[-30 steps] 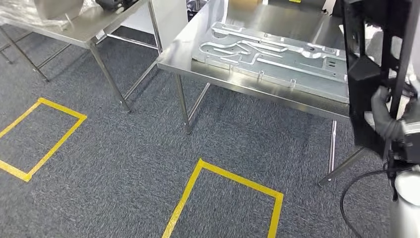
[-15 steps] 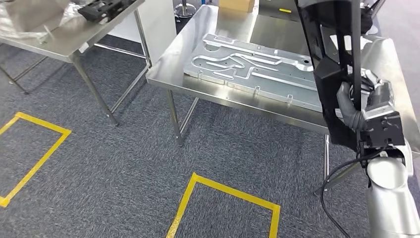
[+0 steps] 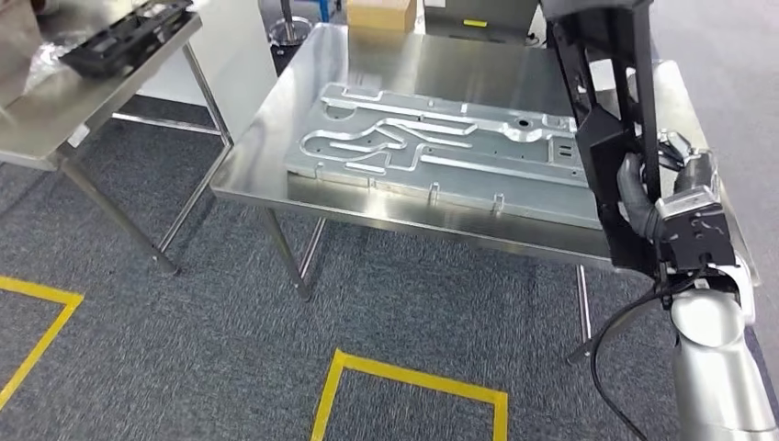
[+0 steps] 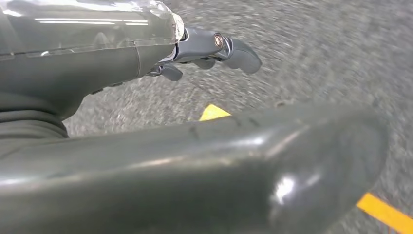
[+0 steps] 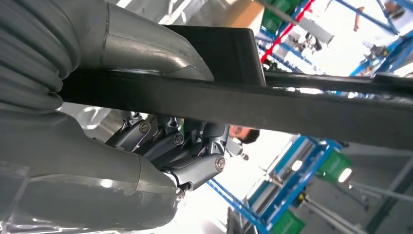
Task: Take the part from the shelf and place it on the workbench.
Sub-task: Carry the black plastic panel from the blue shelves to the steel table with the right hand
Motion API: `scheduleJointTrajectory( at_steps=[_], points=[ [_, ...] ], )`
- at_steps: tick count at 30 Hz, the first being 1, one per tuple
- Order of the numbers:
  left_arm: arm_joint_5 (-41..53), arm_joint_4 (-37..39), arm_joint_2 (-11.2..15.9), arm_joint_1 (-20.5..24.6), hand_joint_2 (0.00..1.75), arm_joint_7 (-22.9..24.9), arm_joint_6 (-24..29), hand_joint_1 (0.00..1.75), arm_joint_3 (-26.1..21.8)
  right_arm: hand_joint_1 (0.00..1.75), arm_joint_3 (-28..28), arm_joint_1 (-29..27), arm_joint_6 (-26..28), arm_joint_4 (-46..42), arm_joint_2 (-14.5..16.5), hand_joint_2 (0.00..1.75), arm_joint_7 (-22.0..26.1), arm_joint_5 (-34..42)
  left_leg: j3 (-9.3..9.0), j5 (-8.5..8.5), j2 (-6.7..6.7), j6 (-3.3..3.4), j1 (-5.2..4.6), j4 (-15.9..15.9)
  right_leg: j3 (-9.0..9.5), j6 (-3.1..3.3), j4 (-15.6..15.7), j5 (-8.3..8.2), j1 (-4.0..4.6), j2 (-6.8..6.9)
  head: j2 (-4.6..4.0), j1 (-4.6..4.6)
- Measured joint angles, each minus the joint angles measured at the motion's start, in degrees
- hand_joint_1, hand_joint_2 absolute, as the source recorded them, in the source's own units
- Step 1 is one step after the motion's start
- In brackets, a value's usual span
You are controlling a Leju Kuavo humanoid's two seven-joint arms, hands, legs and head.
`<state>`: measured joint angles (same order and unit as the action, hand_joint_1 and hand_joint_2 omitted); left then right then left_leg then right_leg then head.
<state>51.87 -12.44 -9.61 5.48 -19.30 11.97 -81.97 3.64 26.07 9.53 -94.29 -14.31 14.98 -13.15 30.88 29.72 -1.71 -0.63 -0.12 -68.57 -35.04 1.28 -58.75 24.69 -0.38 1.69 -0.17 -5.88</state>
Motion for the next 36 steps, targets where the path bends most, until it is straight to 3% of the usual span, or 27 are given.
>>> scheduleJointTrajectory(
  at_steps=[1,3,4,5,6,8,9,10,11,13,15,16,18,19,20,21,22,24,25,26,29,33,36],
  points=[
    [0.07,0.00,0.01,-0.09,0.00,-0.02,-0.05,0.00,-0.01,1.75,0.01,0.14,0.04,0.07,0.09,1.75,0.02,-0.08,2.49,1.32,0.76,-0.06,0.16,-3.21,0.74,0.12,0.04,0.70,-0.03,-0.35,0.00,0.00],
    [0.27,0.00,0.02,-0.44,0.00,-0.02,-0.21,0.00,-0.02,1.75,0.02,0.21,0.07,0.30,0.23,1.75,0.00,-0.14,6.79,6.24,1.21,-0.13,0.37,-6.32,2.52,0.03,0.04,2.29,-0.12,-1.17,0.00,0.00],
    [0.35,0.00,0.04,-0.61,0.00,-0.02,-0.27,0.00,-0.02,1.75,0.01,0.19,0.10,0.39,0.24,1.75,-0.04,-0.15,8.11,8.23,1.22,-0.18,0.41,-5.86,3.56,-0.07,0.04,3.16,-0.17,-1.52,0.00,-0.01],
    [0.42,0.00,0.07,-0.76,0.00,-0.02,-0.34,0.00,-0.02,1.75,-0.02,0.14,0.14,0.45,0.24,1.75,-0.12,-0.19,8.86,8.78,1.22,-0.15,0.43,-4.11,4.72,-0.21,0.04,4.09,-0.22,-1.81,0.00,-0.01],
    [0.45,0.00,0.09,-0.86,0.00,-0.02,-0.39,0.00,-0.02,1.75,-0.04,0.08,0.22,0.48,0.24,1.75,-0.22,-0.27,9.22,7.64,1.21,-0.04,0.45,-1.59,5.87,-0.36,0.04,5.01,-0.27,-2.03,0.00,-0.01],
    [0.56,0.00,0.19,-1.18,0.00,-0.01,-0.55,0.00,-0.02,1.75,-0.10,-0.40,0.61,0.51,0.24,1.75,-0.46,-0.69,9.44,-1.81,1.27,0.42,0.31,4.76,7.86,-0.84,0.07,6.95,-0.28,-2.37,0.00,-0.01],
    [0.65,0.00,0.25,-1.30,0.00,0.00,-0.67,0.00,-0.02,1.75,-0.16,-0.69,0.85,0.45,0.21,1.75,-0.65,-0.97,9.34,-5.81,1.32,0.70,0.13,6.77,8.54,-1.23,0.21,7.75,-0.25,-2.52,0.00,0.01],
    [0.76,0.00,0.31,-1.40,0.00,0.02,-0.80,0.00,-0.01,1.75,-0.25,-1.05,1.07,0.33,0.17,1.75,-0.84,-1.27,9.14,-8.69,1.38,1.08,-0.06,8.24,9.19,-1.69,0.33,8.27,-0.27,-2.63,0.00,0.00],
    [0.86,0.00,0.35,-1.35,0.00,0.04,-0.92,0.00,0.01,1.75,-0.39,-1.31,1.20,0.07,0.09,1.75,-1.02,-1.55,8.71,-8.48,1.40,1.43,-0.22,8.56,9.49,-2.15,0.13,8.11,-0.31,-2.72,0.00,-0.02],
    [0.96,0.00,0.37,-1.18,0.00,0.05,-1.11,0.00,0.05,1.75,-0.80,-1.69,1.32,-0.60,-0.23,1.75,-1.32,-1.95,7.08,-7.74,1.48,2.23,-0.12,9.73,8.30,-2.84,-2.69,6.21,-0.55,-2.55,0.00,-0.07],
    [1.00,0.00,0.41,-0.98,0.00,0.05,-1.21,0.00,0.13,1.75,-1.23,-1.96,1.33,-0.99,-0.67,1.75,-1.42,-2.17,5.00,-6.98,1.61,2.78,0.11,10.92,3.81,-3.37,-9.32,4.21,-0.69,-2.36,0.00,-0.05],
    [1.02,0.00,0.44,-0.93,0.00,0.05,-1.23,0.00,0.16,1.75,-1.43,-2.18,1.33,-1.08,-0.87,1.75,-1.40,-2.22,3.93,-6.40,1.69,2.95,0.12,11.33,1.10,-3.57,-12.55,4.61,-0.73,-2.30,0.00,-0.05],
    [1.04,0.00,0.48,-0.91,0.00,0.05,-1.28,0.00,0.20,1.75,-1.78,-2.89,1.30,-1.17,-1.23,1.75,-1.41,-2.30,1.55,-4.94,1.91,3.05,0.15,11.81,-3.61,-3.89,-16.07,9.02,-0.83,-2.25,0.00,-0.04],
    [1.03,0.00,0.48,-0.93,0.00,0.03,-1.30,0.00,0.21,1.75,-1.92,-3.28,1.28,-1.22,-1.35,1.75,-1.42,-2.33,0.31,-4.11,2.03,3.02,0.16,11.89,-5.04,-3.95,-15.90,11.68,-0.86,-2.20,0.00,-0.04],
    [1.02,0.00,0.47,-0.95,0.00,-0.04,-1.32,0.00,0.22,1.75,-2.04,-3.65,1.27,-1.23,-1.49,1.75,-1.42,-2.37,-0.97,-3.23,2.14,2.97,0.17,11.92,-5.92,-3.96,-14.61,13.35,-0.89,-2.11,0.00,-0.04],
    [0.99,0.00,0.46,-0.95,0.00,-0.15,-1.35,0.00,0.24,1.75,-2.15,-3.96,1.25,-1.27,-1.63,1.75,-1.43,-2.39,-2.21,-2.30,2.24,2.86,0.17,11.92,-6.35,-3.87,-12.35,13.20,-0.90,-2.03,0.00,-0.04],
    [0.97,0.00,0.45,-0.96,0.00,-0.31,-1.39,0.00,0.26,1.75,-2.27,-4.28,1.23,-1.30,-1.80,1.75,-1.42,-2.41,-3.28,-1.30,2.32,2.72,0.15,11.94,-6.48,-3.64,-9.10,10.18,-0.89,-1.93,0.00,-0.04],
    [0.88,0.01,0.42,-0.93,0.00,-0.67,-1.49,0.00,0.28,1.75,-2.46,-4.83,1.16,-1.26,-2.09,1.75,-1.36,-2.46,-4.81,0.68,2.50,2.20,-0.06,11.62,-6.92,-2.96,-2.43,-0.47,-0.63,-1.73,-0.01,-0.04],
    [0.83,0.02,0.42,-0.90,0.00,-0.84,-1.55,0.00,0.28,1.75,-2.55,-5.08,1.09,-1.22,-2.20,1.75,-1.37,-2.52,-5.23,1.63,2.57,1.88,-0.17,11.66,-7.08,-2.57,-0.51,-4.66,-0.45,-1.73,-0.01,-0.05],
    [0.75,0.02,0.43,-0.84,0.00,-1.01,-1.61,0.00,0.29,1.75,-2.61,-5.28,1.02,-1.19,-2.30,1.75,-1.40,-2.64,-5.73,2.15,2.59,1.57,-0.25,11.47,-7.19,-2.16,0.34,-6.55,-0.35,-1.71,-0.01,-0.06],
    [0.63,0.02,0.57,-0.57,0.00,-1.34,-1.76,0.00,0.32,1.75,-2.64,-5.50,0.94,-1.23,-2.40,1.75,-1.57,-3.28,-6.64,2.44,2.46,0.80,-0.32,11.13,-6.10,-0.96,0.48,-5.84,-0.58,-1.90,0.00,-0.10],
    [0.68,0.02,0.63,-0.38,0.00,-1.39,-1.86,0.00,0.34,1.75,-2.65,-5.48,1.03,-1.28,-2.40,1.75,-1.63,-3.56,-6.09,2.53,2.34,0.53,-0.20,9.71,-5.48,-0.57,0.65,-5.53,-0.65,-1.98,0.00,-0.12],
    [1.22,0.02,0.60,-0.20,0.00,-1.31,-2.62,0.00,0.54,1.75,-2.76,-6.64,1.34,-1.58,-2.36,1.75,-1.97,-4.81,1.63,6.61,2.12,-0.10,0.10,-0.61,-3.16,0.06,0.58,-3.25,-0.38,-2.01,0.00,-0.17]
  ],
)
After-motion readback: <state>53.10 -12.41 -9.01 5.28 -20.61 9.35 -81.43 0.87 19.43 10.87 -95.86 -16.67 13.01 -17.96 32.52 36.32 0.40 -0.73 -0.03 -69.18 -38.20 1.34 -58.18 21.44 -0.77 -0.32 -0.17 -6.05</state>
